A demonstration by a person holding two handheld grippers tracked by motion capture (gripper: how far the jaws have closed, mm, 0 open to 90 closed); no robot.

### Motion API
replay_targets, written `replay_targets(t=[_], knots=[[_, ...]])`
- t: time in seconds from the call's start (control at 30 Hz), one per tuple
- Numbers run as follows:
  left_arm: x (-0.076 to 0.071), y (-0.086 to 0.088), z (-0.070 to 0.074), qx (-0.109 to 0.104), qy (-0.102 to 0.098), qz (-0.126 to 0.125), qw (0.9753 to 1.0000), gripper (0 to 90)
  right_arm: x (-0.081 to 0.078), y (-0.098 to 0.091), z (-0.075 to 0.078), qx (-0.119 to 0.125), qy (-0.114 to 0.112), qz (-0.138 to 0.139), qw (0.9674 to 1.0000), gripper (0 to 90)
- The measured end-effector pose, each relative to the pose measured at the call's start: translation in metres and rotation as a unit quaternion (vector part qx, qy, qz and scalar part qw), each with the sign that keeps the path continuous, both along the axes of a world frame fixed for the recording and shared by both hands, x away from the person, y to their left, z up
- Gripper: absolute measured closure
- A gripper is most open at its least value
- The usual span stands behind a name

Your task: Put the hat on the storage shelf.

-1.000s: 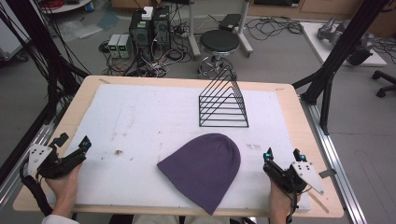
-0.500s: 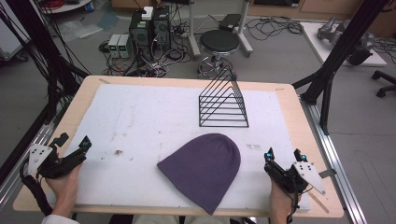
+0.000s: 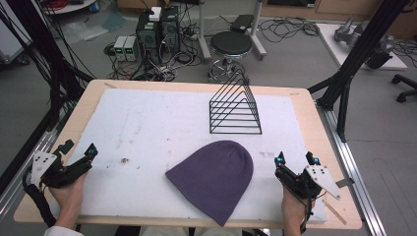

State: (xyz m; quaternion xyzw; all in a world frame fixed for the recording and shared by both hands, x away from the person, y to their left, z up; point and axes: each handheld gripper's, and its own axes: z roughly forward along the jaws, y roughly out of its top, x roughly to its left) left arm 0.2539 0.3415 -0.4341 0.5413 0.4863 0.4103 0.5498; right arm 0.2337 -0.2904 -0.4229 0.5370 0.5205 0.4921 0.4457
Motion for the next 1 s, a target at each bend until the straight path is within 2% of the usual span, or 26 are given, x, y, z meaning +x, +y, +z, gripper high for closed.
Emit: replay_targets(t=[0.1, 0.23, 0.47, 0.53, 0.8, 0.87, 0.93, 1.0], knots=[[0.0, 0.0, 0.0, -0.001, 0.0, -0.001, 1.0, 20.6, 0.002, 0.006, 0.008, -0.005, 0.017, 0.023, 0.9996, 10.6], [0.0, 0.0, 0.0, 0.0, 0.001, -0.001, 1.0, 20.6, 0.005, 0.014, 0.011, -0.01, 0.031, 0.043, 0.9985, 10.6], [0.0, 0.001, 0.0, 0.001, 0.002, 0.003, 1.0, 20.6, 0.007, 0.021, 0.011, -0.02, 0.043, 0.058, 0.9972, 10.5], [0.0, 0.001, 0.0, 0.001, 0.002, 0.003, 1.0, 20.6, 0.009, 0.024, 0.011, -0.023, 0.058, 0.072, 0.9954, 10.5], [0.001, 0.001, 0.0, 0.002, 0.005, -0.001, 1.0, 20.6, 0.013, 0.031, 0.011, -0.032, 0.079, 0.098, 0.9915, 10.5], [0.001, 0.0, -0.001, 0.001, 0.004, -0.001, 1.0, 20.6, 0.016, 0.035, 0.012, -0.032, 0.102, 0.114, 0.9878, 10.6], [0.002, 0.0, -0.001, 0.005, 0.004, -0.004, 1.0, 20.6, 0.018, 0.04, 0.01, -0.055, 0.124, 0.122, 0.9833, 10.5], [0.002, -0.001, 0.0, 0.006, 0.004, -0.005, 1.0, 20.6, 0.02, 0.046, 0.008, -0.071, 0.137, 0.128, 0.9797, 10.5]])
